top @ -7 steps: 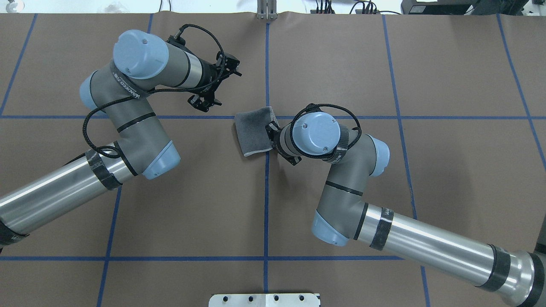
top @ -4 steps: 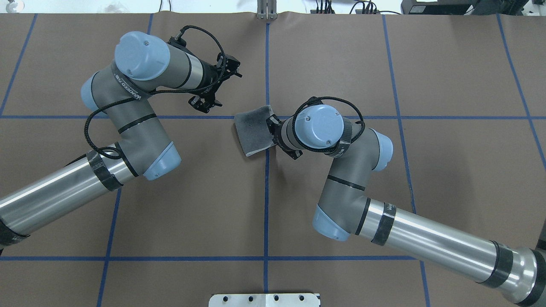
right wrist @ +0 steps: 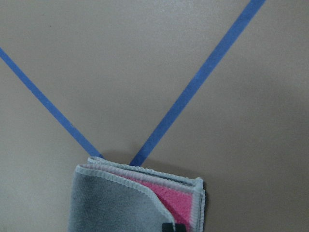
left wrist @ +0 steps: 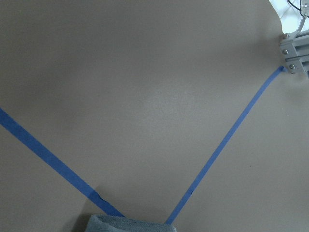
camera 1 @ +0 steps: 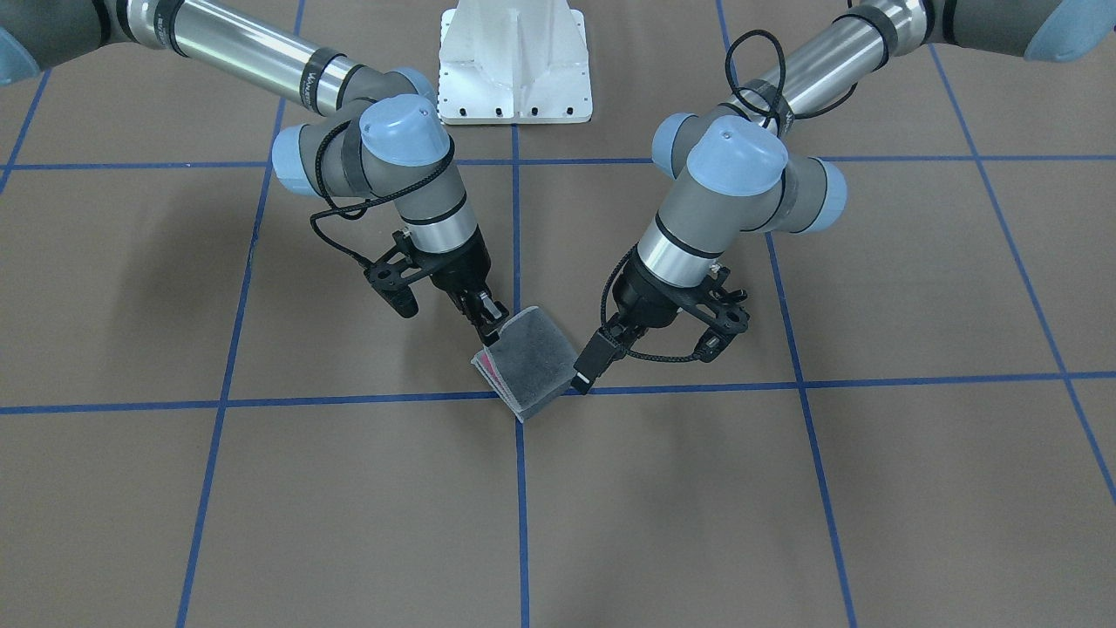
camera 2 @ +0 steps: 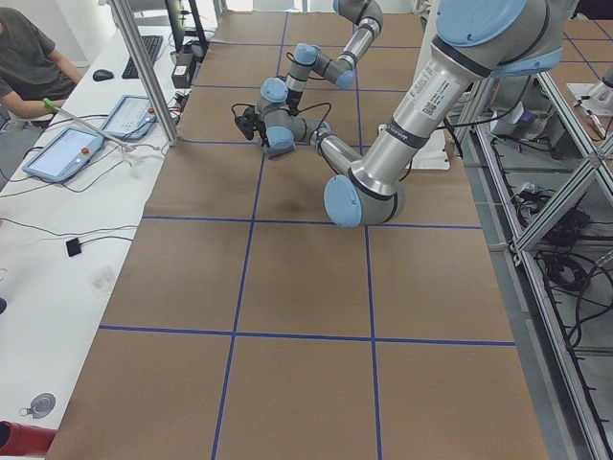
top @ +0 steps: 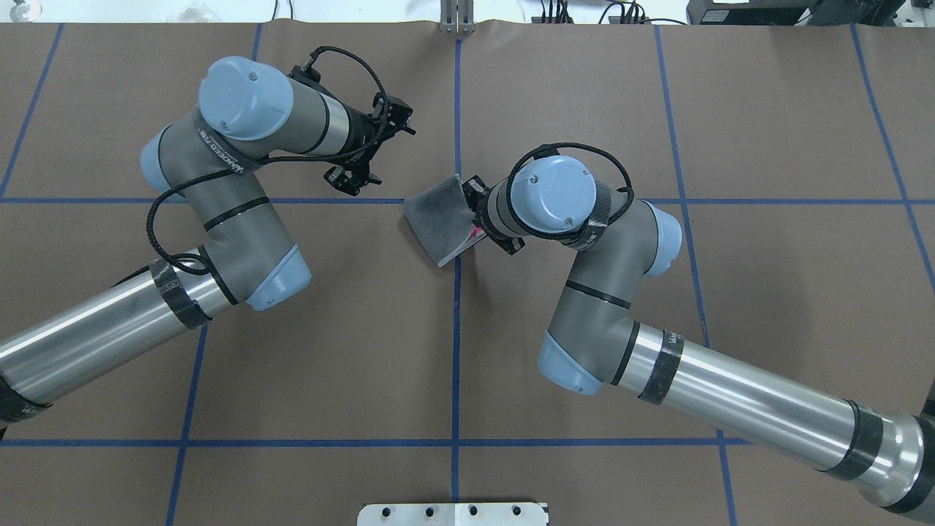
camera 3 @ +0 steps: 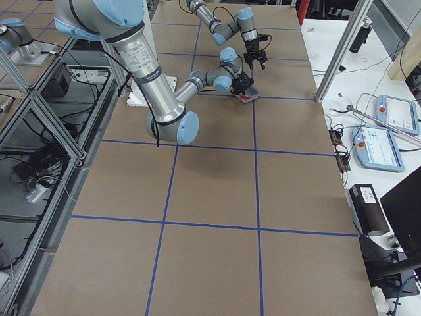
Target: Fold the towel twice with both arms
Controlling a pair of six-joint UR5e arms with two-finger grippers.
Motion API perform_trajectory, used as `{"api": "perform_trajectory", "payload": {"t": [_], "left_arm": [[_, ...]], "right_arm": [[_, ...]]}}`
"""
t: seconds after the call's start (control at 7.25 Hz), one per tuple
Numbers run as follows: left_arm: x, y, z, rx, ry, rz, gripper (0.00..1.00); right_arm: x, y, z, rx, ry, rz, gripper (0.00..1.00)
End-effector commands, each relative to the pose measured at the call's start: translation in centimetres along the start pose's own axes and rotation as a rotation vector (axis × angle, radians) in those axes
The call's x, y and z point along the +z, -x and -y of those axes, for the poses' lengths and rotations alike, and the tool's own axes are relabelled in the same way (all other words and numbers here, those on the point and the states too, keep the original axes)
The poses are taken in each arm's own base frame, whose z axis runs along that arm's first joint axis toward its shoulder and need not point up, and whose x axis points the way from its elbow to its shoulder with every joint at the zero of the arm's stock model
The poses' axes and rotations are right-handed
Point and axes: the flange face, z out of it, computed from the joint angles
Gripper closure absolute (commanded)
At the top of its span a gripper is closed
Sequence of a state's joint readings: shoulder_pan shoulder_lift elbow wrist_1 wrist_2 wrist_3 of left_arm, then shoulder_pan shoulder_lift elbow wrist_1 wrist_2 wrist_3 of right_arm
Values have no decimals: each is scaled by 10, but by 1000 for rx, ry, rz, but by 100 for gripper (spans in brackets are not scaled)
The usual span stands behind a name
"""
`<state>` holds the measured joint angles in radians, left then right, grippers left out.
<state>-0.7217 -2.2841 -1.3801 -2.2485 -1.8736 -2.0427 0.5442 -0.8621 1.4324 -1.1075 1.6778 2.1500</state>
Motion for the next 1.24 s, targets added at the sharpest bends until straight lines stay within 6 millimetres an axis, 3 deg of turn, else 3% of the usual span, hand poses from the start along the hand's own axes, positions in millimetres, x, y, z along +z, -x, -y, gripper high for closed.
{"api": "perform_trajectory", "payload": {"t": [0.0,0.83,0.97,1.1], "left_arm": [[0,0,-1,0,0,-1,0],[0,0,-1,0,-1,-1,0],[1,1,-1,0,-1,2,0],[1,1,-1,0,-1,2,0]], "right_arm": [[-5,10,10,0,-11,14,100],[12,16,17,-3,-45,0,100],[13,15,17,-4,-46,-2,96],[13,15,17,-15,-46,-2,83]]}}
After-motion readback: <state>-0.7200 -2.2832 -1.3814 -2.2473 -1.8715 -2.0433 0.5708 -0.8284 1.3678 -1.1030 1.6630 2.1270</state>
